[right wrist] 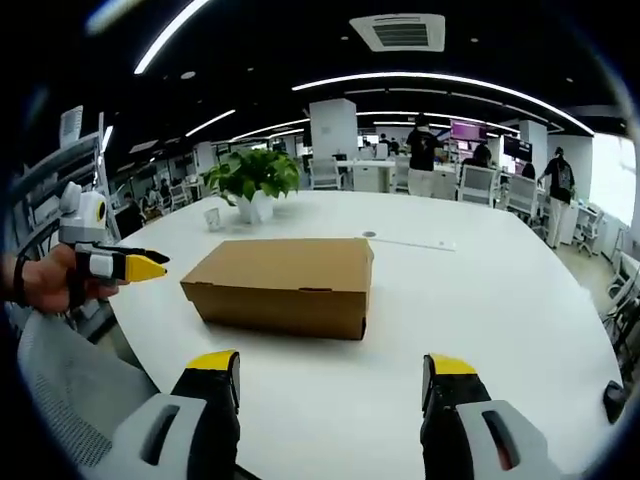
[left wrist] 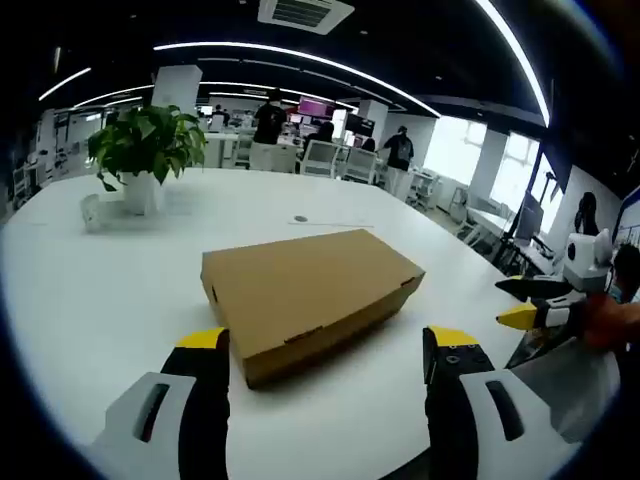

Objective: Operate the shoe box by opening the lid, removing the specified soft item, and placing it in the target area until the item is outside and the box remains undamaged.

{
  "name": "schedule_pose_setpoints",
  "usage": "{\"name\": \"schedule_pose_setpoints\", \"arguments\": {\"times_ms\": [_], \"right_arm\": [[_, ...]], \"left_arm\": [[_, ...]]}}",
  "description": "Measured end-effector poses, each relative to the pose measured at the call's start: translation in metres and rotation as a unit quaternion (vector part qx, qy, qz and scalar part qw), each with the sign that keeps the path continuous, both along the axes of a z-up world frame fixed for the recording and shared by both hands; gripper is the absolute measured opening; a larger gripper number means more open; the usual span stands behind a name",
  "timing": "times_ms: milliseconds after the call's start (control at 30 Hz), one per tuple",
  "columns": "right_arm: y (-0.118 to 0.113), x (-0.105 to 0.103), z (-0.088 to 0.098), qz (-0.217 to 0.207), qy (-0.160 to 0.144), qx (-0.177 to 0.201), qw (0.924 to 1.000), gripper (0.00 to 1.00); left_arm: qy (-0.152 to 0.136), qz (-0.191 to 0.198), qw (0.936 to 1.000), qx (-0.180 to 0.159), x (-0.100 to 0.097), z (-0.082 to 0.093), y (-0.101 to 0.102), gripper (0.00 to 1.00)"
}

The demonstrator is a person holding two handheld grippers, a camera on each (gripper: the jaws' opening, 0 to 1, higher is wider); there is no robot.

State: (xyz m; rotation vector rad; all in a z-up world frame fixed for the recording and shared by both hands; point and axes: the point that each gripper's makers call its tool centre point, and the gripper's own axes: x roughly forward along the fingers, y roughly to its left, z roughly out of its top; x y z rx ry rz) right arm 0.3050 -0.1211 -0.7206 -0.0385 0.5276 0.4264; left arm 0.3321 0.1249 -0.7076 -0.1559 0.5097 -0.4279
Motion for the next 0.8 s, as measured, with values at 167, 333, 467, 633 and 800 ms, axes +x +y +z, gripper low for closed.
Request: {"name": "schedule_pose_setpoints", "arguments": {"times_ms": [167,333,467,633,800], "right_arm": [[-0.0011,0.0004,0.0007,-0.003,-0.001,0.004,1.0000,0.73],[-0.0012,0.0002,0.0010,-0.004,-0.002,0.005,1.0000,0.73],[-0.0012,0.0003,0.0018,-0.005,-0.004,0.006,1.0000,0.73],[-0.0012,0.0006,0.0026,-0.005,-0.006,0.008,0.9999,0.73],[0.0005,0.0001,0.0025,-0.001,-0.005,0.007,1.0000,0.73]], "left_arm": [[-0.001,0.001,1.0000,-0.002,0.0000,0.0005,-0.0002,0.82],[-0.001,0.000,1.0000,-0.002,-0.0008,0.0007,-0.0011,0.82],[-0.002,-0.001,1.0000,-0.002,-0.0013,0.0015,-0.0018,0.82],[-0.002,-0.002,1.0000,-0.001,-0.0015,0.0006,-0.0023,0.82],[0.000,-0.006,1.0000,0.000,-0.0025,-0.0001,-0.0042,0.82]]}}
